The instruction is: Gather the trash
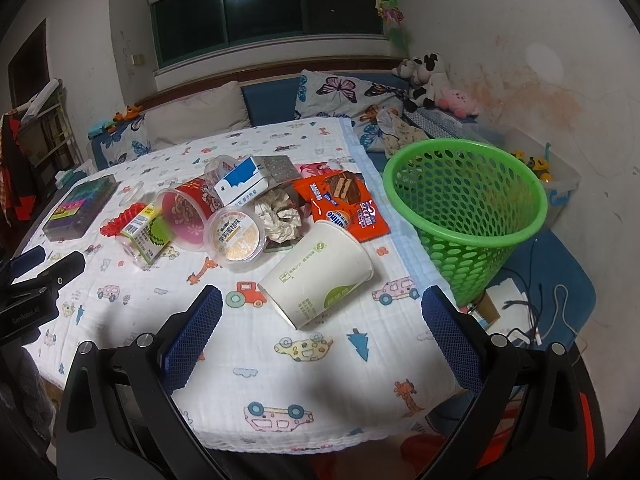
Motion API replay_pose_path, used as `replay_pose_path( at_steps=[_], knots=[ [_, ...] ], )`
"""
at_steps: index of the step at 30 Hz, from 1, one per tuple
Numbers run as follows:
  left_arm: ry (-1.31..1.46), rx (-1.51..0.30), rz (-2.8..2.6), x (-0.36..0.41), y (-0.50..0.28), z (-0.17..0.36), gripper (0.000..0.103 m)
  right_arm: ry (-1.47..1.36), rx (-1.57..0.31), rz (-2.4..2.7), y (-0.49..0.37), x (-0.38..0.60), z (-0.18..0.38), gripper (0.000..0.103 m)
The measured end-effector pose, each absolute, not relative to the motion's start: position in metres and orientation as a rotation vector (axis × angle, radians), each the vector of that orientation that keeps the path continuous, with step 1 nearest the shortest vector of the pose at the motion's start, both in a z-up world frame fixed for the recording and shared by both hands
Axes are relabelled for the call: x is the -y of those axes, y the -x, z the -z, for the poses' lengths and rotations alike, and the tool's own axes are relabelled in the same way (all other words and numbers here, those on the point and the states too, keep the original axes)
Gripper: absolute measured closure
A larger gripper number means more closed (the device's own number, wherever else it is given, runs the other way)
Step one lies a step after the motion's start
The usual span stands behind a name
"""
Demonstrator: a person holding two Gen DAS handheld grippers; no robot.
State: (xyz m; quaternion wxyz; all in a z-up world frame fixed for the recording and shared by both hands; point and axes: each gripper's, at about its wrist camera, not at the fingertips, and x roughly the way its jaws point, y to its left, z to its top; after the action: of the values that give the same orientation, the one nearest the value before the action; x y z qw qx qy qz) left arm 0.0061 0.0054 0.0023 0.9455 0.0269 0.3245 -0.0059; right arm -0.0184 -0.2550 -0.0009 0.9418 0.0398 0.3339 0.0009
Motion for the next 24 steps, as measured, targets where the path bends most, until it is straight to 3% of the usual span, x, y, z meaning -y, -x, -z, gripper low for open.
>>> replay_pose_path(
  at_steps=[24],
  knots=[
    [-0.063,-0.683,0.003,-0.010,-0.033,-0.001,0.006,-0.089,-0.719,0.004,-0.014,0.265,0.006,0.004]
  ],
)
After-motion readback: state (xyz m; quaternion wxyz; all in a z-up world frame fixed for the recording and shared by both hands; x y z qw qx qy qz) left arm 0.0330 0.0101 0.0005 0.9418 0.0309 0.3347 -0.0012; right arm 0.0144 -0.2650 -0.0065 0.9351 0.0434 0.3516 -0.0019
